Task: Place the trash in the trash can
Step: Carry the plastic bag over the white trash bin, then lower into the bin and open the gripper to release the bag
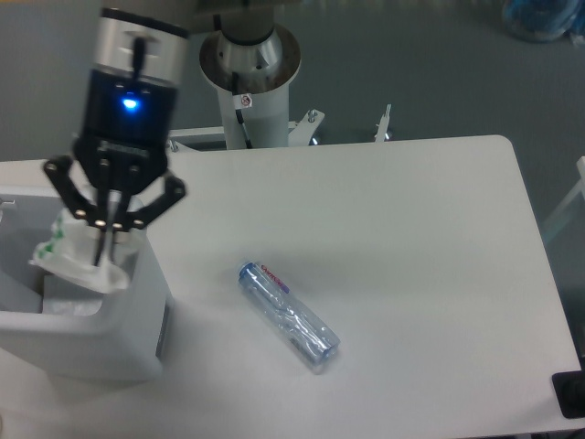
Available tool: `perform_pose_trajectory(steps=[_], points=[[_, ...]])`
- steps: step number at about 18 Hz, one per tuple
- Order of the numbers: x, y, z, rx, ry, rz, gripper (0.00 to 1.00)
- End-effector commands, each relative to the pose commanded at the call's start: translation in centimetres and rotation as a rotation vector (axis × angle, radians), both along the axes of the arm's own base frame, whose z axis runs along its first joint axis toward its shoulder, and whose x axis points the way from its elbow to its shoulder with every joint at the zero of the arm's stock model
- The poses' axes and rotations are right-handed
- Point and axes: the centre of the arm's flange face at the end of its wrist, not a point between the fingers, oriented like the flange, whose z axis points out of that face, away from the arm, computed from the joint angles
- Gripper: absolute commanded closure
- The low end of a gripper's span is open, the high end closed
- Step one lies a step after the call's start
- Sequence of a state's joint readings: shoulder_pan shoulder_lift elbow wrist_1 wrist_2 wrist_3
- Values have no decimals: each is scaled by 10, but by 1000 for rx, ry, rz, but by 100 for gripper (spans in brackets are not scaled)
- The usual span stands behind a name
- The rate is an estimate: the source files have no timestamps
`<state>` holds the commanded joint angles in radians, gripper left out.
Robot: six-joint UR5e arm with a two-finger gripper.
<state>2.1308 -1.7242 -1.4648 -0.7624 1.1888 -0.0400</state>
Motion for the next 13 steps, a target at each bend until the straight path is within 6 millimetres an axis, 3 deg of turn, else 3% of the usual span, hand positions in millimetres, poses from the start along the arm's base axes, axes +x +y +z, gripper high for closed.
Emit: perform_pose_trajectory(steps=[5,13], points=[[27,4,-38,-60,70,-145,93],[46,26,-67,-100,65,-211,93]])
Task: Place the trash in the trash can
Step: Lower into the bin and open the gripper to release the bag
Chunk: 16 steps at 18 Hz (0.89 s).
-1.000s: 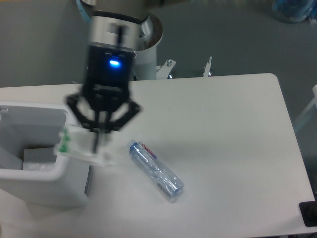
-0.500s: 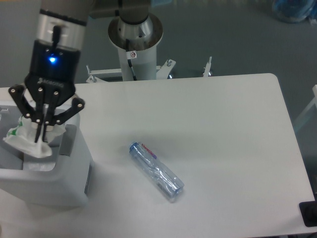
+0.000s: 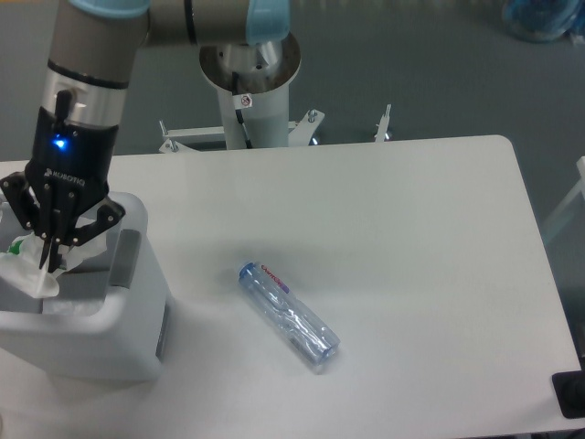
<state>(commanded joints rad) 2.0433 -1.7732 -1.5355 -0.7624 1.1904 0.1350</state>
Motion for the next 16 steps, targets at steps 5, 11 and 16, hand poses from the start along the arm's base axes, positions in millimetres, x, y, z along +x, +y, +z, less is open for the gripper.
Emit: perform_pose_trajectory(steps=[5,11,16], points=[[3,8,-18,-28,-5,-15,92],[-1,6,-27,-63,47,0,43],[-1,-3,-15,-59,77,14,19]])
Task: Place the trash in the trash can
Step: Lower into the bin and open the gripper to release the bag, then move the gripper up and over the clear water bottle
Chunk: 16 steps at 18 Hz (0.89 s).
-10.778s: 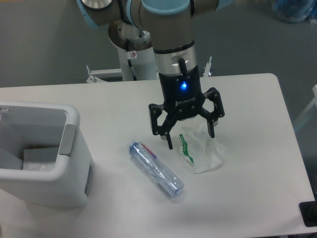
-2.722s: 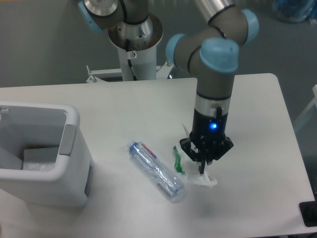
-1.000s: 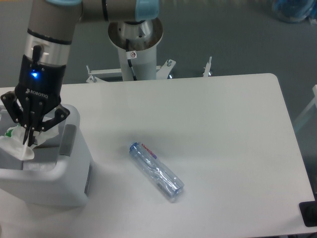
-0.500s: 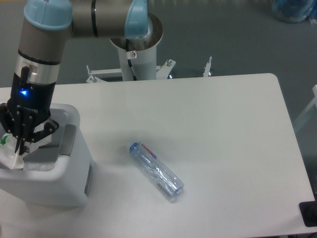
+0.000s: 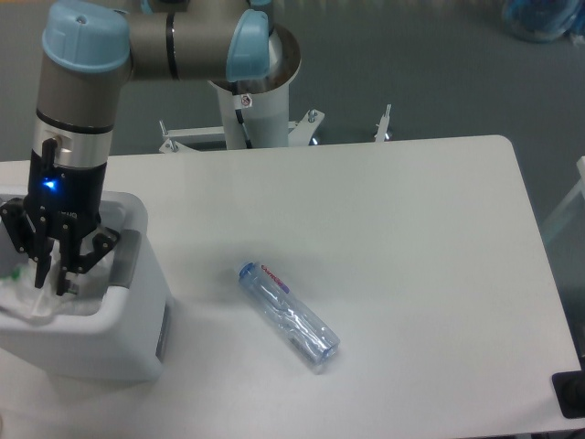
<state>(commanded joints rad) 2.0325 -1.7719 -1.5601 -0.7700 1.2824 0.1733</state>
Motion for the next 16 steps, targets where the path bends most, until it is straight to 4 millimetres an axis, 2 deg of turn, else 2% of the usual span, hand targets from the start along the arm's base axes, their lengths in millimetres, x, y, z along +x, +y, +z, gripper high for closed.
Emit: perform_pose_trajectory(steps=[3,5,6,7,8,10,11,12,14,15,16], points=[[-3,-3,14,24,5,6,17],[-5,-15,33,52,22,20,17],[-21,-28,45,71,29,53,16],[-50,-44,54,82,34,110,12],[-76,-58,54,79,31,162,7],[-129,-87,44,65,-11,304,1],[-166,-108,34,63,-85,452,0],[-190,-122,30,67,-135,551,0],[-225,-142,23,72,-182,656,0],[-234,-147,18,63,-185,676,0],[-244,-148,5,40,-197,692,0]])
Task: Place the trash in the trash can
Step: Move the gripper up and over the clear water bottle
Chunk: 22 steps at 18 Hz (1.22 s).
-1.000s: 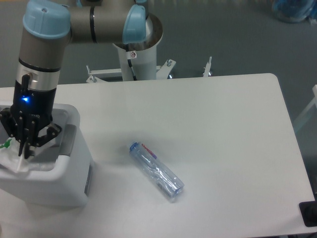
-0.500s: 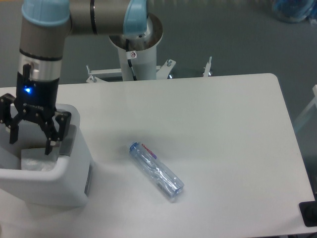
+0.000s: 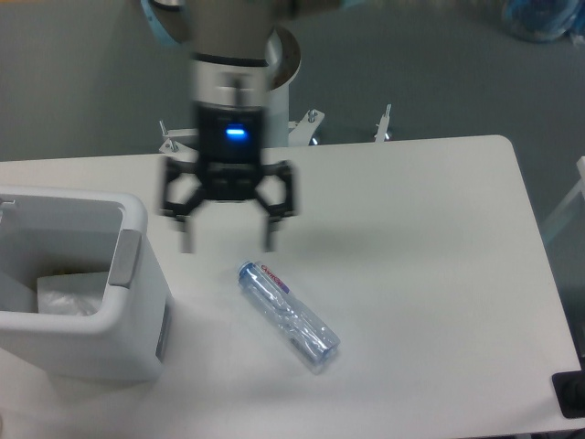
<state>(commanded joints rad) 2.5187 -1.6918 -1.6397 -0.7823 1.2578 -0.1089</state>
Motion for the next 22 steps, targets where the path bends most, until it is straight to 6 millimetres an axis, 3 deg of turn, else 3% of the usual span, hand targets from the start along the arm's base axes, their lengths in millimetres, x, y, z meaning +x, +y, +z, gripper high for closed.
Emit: perform_pose_trajectory(steps=[2,6,13,17,22], points=[[-14,-7,-26,-34,-38,25,0],[-33,-3,-91,-166,-105,53,0],[-63,31,-169,-277,-173,46,0],[-68,44,-225,-329,-231,31,0],[-66,62,-250,-383,-218,18,0]])
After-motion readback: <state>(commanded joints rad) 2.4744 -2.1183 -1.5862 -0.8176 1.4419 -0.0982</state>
